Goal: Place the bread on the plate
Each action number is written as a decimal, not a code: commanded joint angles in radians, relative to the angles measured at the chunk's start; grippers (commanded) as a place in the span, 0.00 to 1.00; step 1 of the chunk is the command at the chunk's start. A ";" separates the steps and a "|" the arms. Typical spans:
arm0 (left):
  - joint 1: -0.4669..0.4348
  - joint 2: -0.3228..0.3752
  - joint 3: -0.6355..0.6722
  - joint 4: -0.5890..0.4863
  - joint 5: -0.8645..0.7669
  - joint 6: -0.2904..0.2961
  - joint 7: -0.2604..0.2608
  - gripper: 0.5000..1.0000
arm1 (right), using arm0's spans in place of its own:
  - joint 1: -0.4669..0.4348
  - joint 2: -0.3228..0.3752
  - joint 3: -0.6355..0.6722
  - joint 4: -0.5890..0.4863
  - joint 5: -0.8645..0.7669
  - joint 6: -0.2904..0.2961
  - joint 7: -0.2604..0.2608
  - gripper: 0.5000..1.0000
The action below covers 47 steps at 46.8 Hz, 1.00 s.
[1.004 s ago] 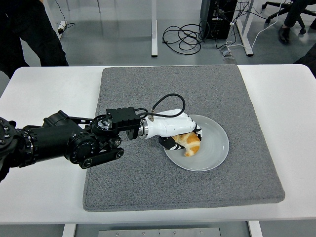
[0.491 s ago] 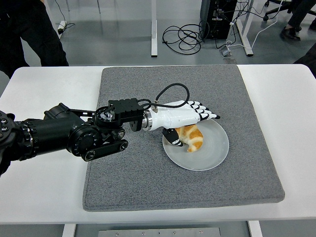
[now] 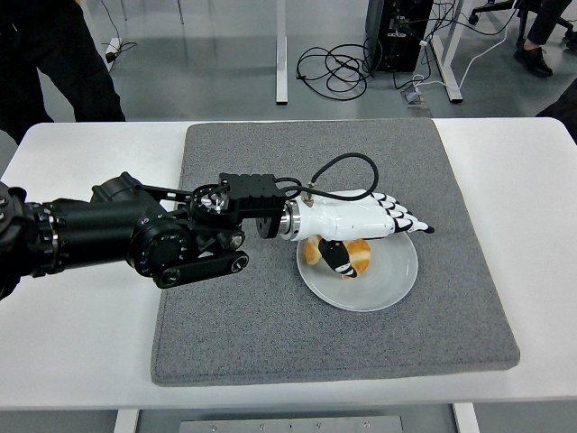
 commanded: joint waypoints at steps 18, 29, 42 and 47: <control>-0.200 0.118 -0.011 -0.032 -0.145 -0.035 -0.004 0.95 | 0.000 0.000 0.000 0.000 0.000 0.000 0.000 1.00; -0.305 0.178 -0.126 -0.032 -0.152 -0.081 -0.004 0.95 | 0.000 0.000 0.000 0.000 0.000 0.000 0.002 1.00; -0.300 0.180 -0.148 -0.032 -0.157 -0.098 -0.004 0.95 | 0.000 0.000 0.000 0.000 0.000 0.000 0.000 1.00; -0.283 0.186 -0.153 -0.029 -0.194 -0.095 -0.003 0.95 | 0.000 0.000 0.000 0.000 0.000 0.000 0.000 1.00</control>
